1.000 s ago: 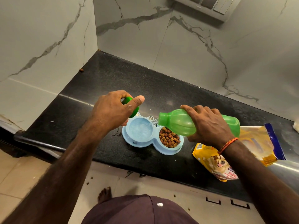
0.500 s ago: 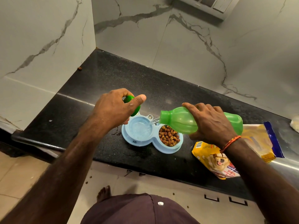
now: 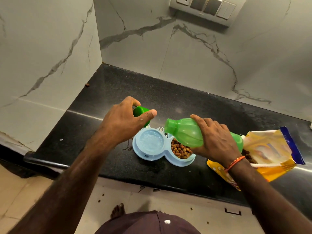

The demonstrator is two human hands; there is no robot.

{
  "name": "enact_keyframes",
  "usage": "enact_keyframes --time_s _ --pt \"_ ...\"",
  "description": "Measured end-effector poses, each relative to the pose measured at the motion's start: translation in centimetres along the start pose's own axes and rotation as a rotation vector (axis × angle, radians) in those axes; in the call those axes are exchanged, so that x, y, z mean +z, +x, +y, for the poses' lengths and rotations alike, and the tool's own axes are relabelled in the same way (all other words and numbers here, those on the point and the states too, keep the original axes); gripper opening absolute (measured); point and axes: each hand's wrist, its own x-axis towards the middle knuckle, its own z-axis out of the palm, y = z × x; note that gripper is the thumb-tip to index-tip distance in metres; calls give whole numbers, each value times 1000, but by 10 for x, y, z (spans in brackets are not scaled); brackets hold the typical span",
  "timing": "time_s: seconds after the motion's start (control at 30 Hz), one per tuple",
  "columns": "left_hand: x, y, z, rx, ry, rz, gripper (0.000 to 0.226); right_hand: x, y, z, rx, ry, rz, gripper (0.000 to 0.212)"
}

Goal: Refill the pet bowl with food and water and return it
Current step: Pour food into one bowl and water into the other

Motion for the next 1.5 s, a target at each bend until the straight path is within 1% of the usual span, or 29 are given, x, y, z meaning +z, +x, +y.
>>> enact_keyframes --time_s 0.2,0.3,0.4,0.53,0.6,0.67,0.73,0.8,0.83,0.87,0.9,0.93,0.97,1.0,1.03,1.07,1.1,1.13,1.17,1.2,1.23,1.27,1.3,1.33,1.37,1.4,1.43,1.47,1.5 --pt "-20 5 22 124 -14 -30 72 -10 5 -30 14 218 129 116" --pt "-30 7 35 183 -4 -61 81 -12 9 -49 20 368 186 115" --pt "-39 8 42 236 16 -66 87 -8 14 -66 28 456 213 115" --pt "-46 12 45 349 221 -74 70 -8 19 -89 25 546 234 115" --pt "-52 11 48 401 300 -86 65 -9 22 -98 28 638 229 114" --pt "-61 14 47 468 305 -151 55 -7 25 -104 19 749 210 113" --pt "-71 17 47 587 340 -294 42 -4 28 -110 -10 835 180 113" --pt "-78 20 45 693 354 -426 42 -2 31 -117 -39 899 161 113" --pt "-80 20 45 704 309 -468 42 -2 31 -121 -42 928 163 113" --pt "-83 19 48 683 225 -480 38 -1 33 -124 -38 953 178 112" --pt "-85 19 50 636 156 -456 33 -2 34 -127 -27 969 196 111" --pt "-85 21 51 577 138 -376 40 -3 35 -129 -18 980 213 110" --pt "-86 22 51 534 209 -258 56 -4 37 -130 -13 987 222 111" --pt "-87 24 51 486 337 -151 71 -5 38 -130 -11 990 226 111" --pt "-87 25 51 449 440 -71 81 -6 39 -131 -8 992 227 112" --pt "-87 26 52 423 492 -27 85 -7 41 -131 -8 994 228 112" --pt "-88 25 53 410 503 -17 82 -8 41 -132 -11 994 227 112" --pt "-88 24 54 408 503 -48 75 -8 42 -132 -15 989 226 112" --pt "-89 24 55 423 513 -111 62 -8 43 -132 -18 978 226 113" --pt "-91 24 56 464 513 -188 44 -6 43 -132 -20 966 227 113" --pt "-94 25 56 504 487 -287 29 -5 43 -131 -17 962 223 113" --pt "-97 24 57 545 435 -379 33 -4 43 -130 -9 968 219 114" --pt "-99 23 57 567 335 -441 44 -4 43 -128 0 980 217 113" --pt "-100 20 57 565 262 -443 50 -4 42 -127 7 992 220 113" --pt "-99 21 57 558 258 -386 53 -5 41 -126 12 997 224 112" --pt "-97 22 57 542 300 -287 63 -6 41 -126 11 994 228 112" --pt "-96 24 59 502 396 -193 76 -6 41 -127 9 989 230 112" --pt "-98 24 62 449 496 -133 83 -6 41 -128 5 987 230 111" --pt "-99 25 63 427 560 -132 79 -6 41 -129 4 986 227 111"
